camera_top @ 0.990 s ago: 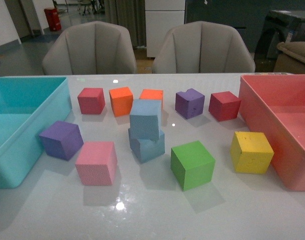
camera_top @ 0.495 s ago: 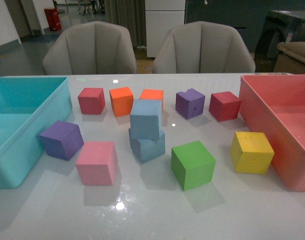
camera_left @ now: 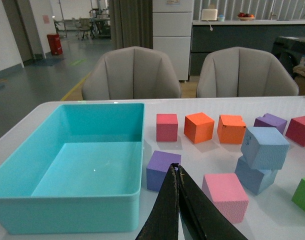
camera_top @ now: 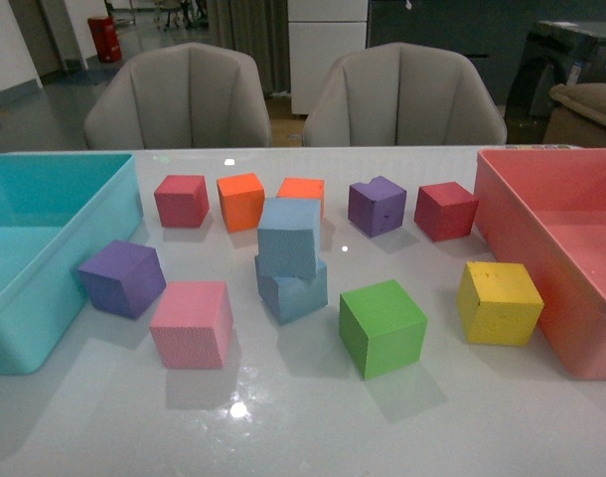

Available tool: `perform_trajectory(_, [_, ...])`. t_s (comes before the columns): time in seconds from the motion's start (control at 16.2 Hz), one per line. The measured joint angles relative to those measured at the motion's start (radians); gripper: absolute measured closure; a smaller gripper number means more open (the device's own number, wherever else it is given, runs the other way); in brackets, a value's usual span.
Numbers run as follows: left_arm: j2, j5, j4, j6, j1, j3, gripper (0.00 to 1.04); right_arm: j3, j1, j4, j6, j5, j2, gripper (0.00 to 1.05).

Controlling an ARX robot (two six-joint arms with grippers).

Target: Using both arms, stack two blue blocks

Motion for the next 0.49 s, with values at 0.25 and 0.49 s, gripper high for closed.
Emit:
perform_trajectory(0.25, [-0.079, 0.000, -0.077, 0.000, 0.000, 0.000, 1.03, 0.000, 0.000, 0.000, 0.000, 0.000, 0.000, 0.06])
perform_trajectory(0.49, [-0.159, 0.000, -0.158, 0.000, 0.000, 0.000, 1.03, 0.000, 0.000, 0.000, 0.000, 0.000, 0.000, 0.06])
